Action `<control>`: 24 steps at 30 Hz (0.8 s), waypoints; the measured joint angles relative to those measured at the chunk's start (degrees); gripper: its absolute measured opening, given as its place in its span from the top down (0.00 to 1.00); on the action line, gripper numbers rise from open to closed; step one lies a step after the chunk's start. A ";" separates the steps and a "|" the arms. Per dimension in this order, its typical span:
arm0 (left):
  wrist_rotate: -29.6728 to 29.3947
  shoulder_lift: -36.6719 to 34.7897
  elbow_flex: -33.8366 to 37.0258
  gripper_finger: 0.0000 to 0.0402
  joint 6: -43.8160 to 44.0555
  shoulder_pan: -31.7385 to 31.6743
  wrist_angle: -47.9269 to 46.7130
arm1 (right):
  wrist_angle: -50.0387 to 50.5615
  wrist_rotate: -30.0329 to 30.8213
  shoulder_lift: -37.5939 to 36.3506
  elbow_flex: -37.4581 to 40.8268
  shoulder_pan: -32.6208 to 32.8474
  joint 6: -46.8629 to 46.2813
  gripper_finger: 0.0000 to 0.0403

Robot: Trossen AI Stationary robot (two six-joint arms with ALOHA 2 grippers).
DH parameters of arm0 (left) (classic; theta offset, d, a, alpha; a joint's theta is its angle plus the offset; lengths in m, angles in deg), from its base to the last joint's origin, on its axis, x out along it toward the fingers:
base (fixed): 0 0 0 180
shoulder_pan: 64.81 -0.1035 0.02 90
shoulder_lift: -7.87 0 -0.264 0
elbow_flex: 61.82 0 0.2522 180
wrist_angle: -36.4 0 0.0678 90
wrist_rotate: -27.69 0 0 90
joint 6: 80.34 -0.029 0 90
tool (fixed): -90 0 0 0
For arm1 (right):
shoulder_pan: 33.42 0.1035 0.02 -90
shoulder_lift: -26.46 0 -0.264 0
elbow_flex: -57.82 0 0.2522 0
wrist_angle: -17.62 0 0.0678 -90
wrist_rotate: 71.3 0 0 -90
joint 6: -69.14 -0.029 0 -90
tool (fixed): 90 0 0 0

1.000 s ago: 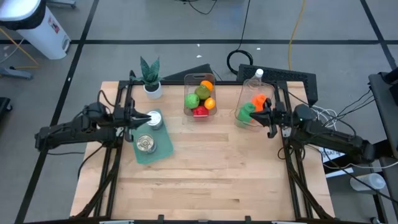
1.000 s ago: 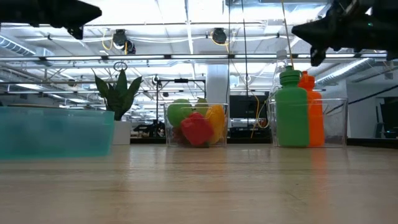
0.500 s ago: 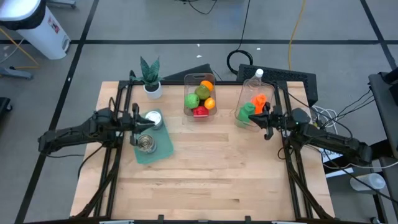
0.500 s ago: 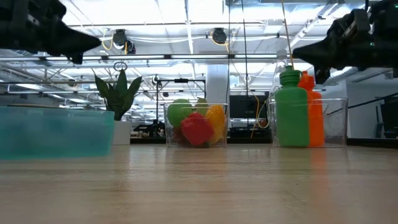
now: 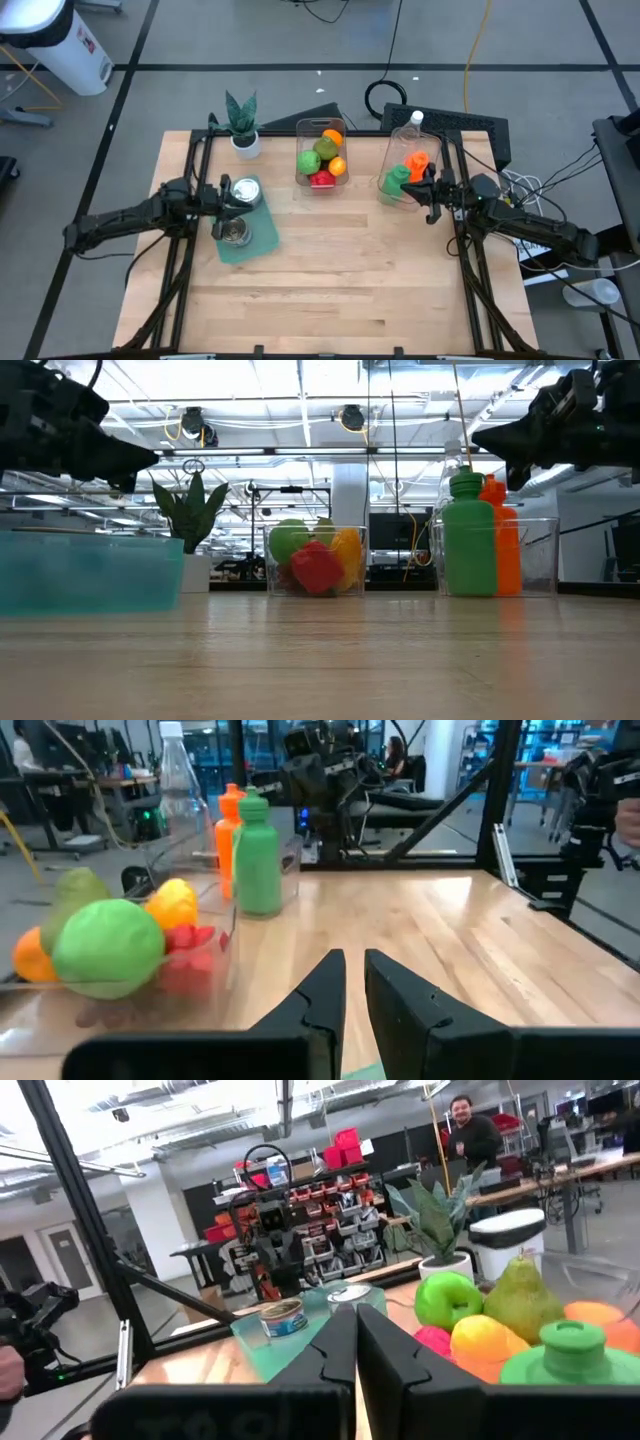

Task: Pick & Place Food Item
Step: Return to home position

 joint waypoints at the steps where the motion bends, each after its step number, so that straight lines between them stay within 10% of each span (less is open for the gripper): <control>1: 0.82 -0.05 0.19 0.87 -0.39 -0.51 -0.08 | 0.35 0.02 -0.01 0.02 0.00 -0.40 1.00; 24: 6.36 -2.92 0.69 0.87 0.36 1.59 -1.14 | 1.42 -0.21 -0.25 0.12 -0.15 -3.12 1.00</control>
